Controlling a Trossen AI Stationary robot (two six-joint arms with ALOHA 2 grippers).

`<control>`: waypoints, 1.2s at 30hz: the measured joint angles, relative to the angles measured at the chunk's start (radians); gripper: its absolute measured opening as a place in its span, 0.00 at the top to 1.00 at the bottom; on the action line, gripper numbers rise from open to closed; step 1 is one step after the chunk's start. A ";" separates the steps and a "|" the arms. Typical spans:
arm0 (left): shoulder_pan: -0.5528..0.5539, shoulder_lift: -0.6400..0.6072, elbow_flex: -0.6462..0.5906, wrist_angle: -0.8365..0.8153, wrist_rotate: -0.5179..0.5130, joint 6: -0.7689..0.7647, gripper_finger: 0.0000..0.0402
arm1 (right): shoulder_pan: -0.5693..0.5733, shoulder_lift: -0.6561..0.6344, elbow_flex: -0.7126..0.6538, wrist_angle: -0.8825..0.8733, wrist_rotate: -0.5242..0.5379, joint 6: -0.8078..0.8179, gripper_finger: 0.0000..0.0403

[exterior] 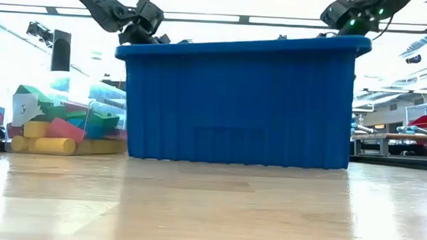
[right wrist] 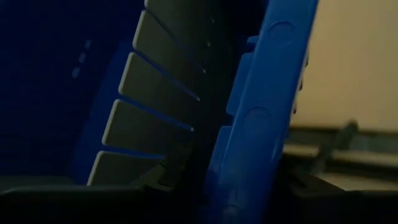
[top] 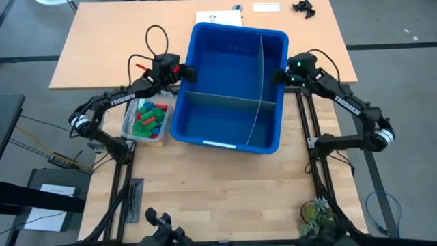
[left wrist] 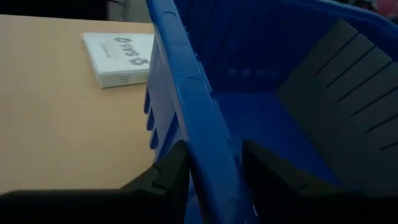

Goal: Sort blocks
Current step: Pour the blocks on the table from the transparent bin

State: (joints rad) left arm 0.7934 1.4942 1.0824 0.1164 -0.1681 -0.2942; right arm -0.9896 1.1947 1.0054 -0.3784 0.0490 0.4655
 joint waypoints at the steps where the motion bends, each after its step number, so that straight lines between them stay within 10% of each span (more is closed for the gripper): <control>1: 0.000 0.013 0.000 0.011 -0.017 -0.006 0.63 | -0.020 0.025 0.000 0.036 -0.013 -0.010 0.68; 15: 0.005 0.061 -0.007 0.058 -0.122 -0.030 0.53 | -0.127 0.275 0.042 0.299 -0.153 -0.126 0.55; 36: -0.043 -0.292 0.080 -0.430 -0.047 0.349 0.38 | -0.040 -0.090 0.096 0.045 -0.233 -0.416 0.35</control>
State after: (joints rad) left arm 0.7503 1.2026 1.1623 -0.3133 -0.2153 0.0548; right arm -1.0301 1.1045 1.1015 -0.3336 -0.1838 0.0493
